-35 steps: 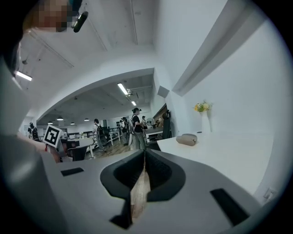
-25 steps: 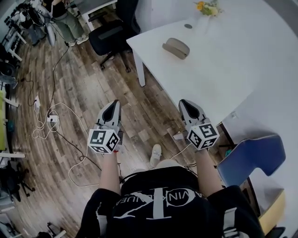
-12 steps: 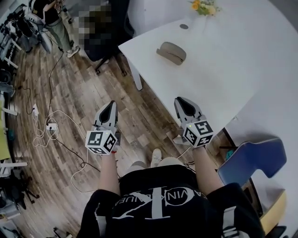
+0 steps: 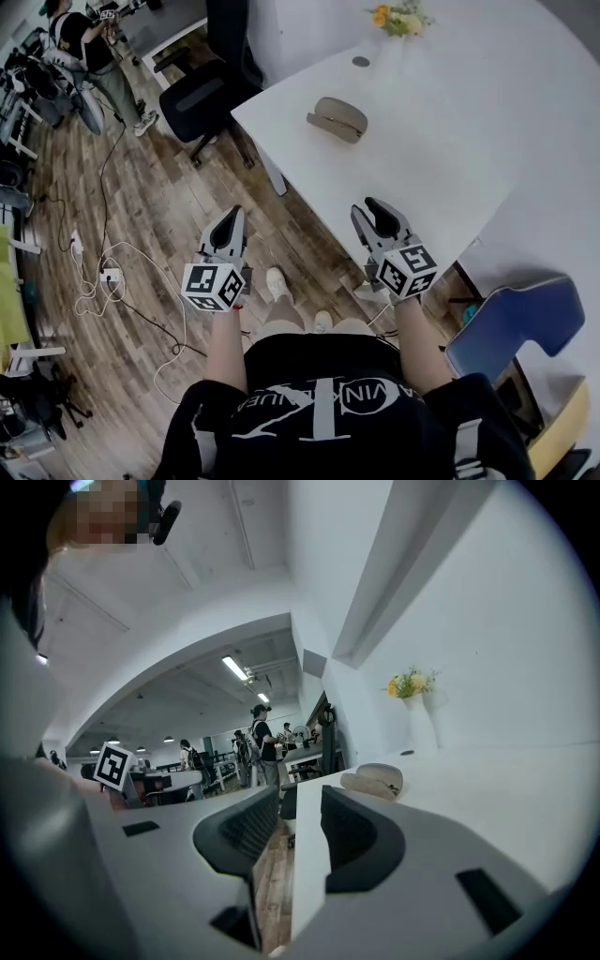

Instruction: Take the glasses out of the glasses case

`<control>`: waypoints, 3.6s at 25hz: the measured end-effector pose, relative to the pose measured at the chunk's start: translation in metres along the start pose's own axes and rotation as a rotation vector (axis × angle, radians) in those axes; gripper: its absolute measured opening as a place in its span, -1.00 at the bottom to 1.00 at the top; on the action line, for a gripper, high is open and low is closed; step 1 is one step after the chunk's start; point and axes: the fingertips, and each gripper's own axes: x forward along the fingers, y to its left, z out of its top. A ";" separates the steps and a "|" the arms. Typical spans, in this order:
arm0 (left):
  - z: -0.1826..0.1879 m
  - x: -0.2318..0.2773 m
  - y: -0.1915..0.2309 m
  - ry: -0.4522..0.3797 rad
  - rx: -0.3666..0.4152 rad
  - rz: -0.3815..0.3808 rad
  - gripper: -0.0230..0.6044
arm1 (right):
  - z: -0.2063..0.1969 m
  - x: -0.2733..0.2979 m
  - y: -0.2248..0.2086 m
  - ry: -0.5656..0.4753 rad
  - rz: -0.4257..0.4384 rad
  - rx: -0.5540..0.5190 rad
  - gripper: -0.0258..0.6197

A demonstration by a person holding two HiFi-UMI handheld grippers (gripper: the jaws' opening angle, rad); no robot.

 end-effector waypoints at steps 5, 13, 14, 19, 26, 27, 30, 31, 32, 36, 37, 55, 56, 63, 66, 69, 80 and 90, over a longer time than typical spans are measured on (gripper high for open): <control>0.001 0.040 0.001 0.001 0.002 -0.061 -0.88 | 0.012 0.013 -0.019 -0.026 -0.030 0.011 -0.46; 0.007 0.127 0.018 0.003 -0.003 -0.168 -0.88 | 0.033 0.046 -0.056 -0.085 -0.102 0.089 -0.45; 0.006 0.139 0.019 0.007 -0.004 -0.182 -0.88 | 0.034 0.052 -0.063 -0.082 -0.113 0.094 -0.45; 0.003 0.192 0.028 0.052 0.002 -0.261 -0.88 | 0.037 0.083 -0.086 -0.068 -0.170 0.119 -0.45; -0.001 0.240 0.045 0.100 0.006 -0.365 -0.88 | 0.029 0.119 -0.101 -0.033 -0.256 0.144 -0.45; -0.001 0.245 0.047 0.106 0.008 -0.378 -0.89 | 0.028 0.123 -0.103 -0.028 -0.266 0.146 -0.45; -0.001 0.259 0.054 0.117 0.012 -0.412 -0.89 | 0.028 0.135 -0.107 -0.018 -0.296 0.150 -0.45; 0.000 0.264 0.056 0.120 0.015 -0.425 -0.89 | 0.028 0.139 -0.110 -0.014 -0.306 0.152 -0.45; 0.000 0.269 0.057 0.123 0.019 -0.439 -0.88 | 0.028 0.143 -0.112 -0.008 -0.314 0.155 -0.45; 0.001 0.284 0.063 0.125 0.026 -0.489 -0.88 | 0.026 0.156 -0.117 0.021 -0.345 0.163 -0.45; 0.001 0.287 0.064 0.123 0.024 -0.500 -0.88 | 0.026 0.158 -0.118 0.025 -0.355 0.161 -0.45; -0.027 0.330 0.050 0.185 -0.022 -0.562 -0.88 | 0.009 0.208 -0.166 0.337 -0.302 -0.043 -0.45; -0.029 0.332 0.048 0.191 -0.023 -0.564 -0.88 | 0.006 0.212 -0.168 0.360 -0.287 -0.045 -0.45; -0.043 0.356 0.031 0.218 -0.016 -0.579 -0.88 | -0.001 0.232 -0.193 0.470 -0.246 -0.086 -0.46; -0.050 0.360 0.029 0.230 -0.005 -0.579 -0.89 | -0.007 0.239 -0.200 0.524 -0.231 -0.103 -0.50; -0.055 0.365 0.028 0.242 0.011 -0.569 -0.88 | -0.012 0.248 -0.203 0.572 -0.208 -0.123 -0.52; -0.071 0.379 0.025 0.301 0.074 -0.544 -0.88 | -0.034 0.284 -0.198 0.793 -0.114 -0.260 -0.52; -0.084 0.378 0.011 0.318 0.091 -0.593 -0.88 | -0.061 0.288 -0.203 1.049 -0.027 -0.411 -0.54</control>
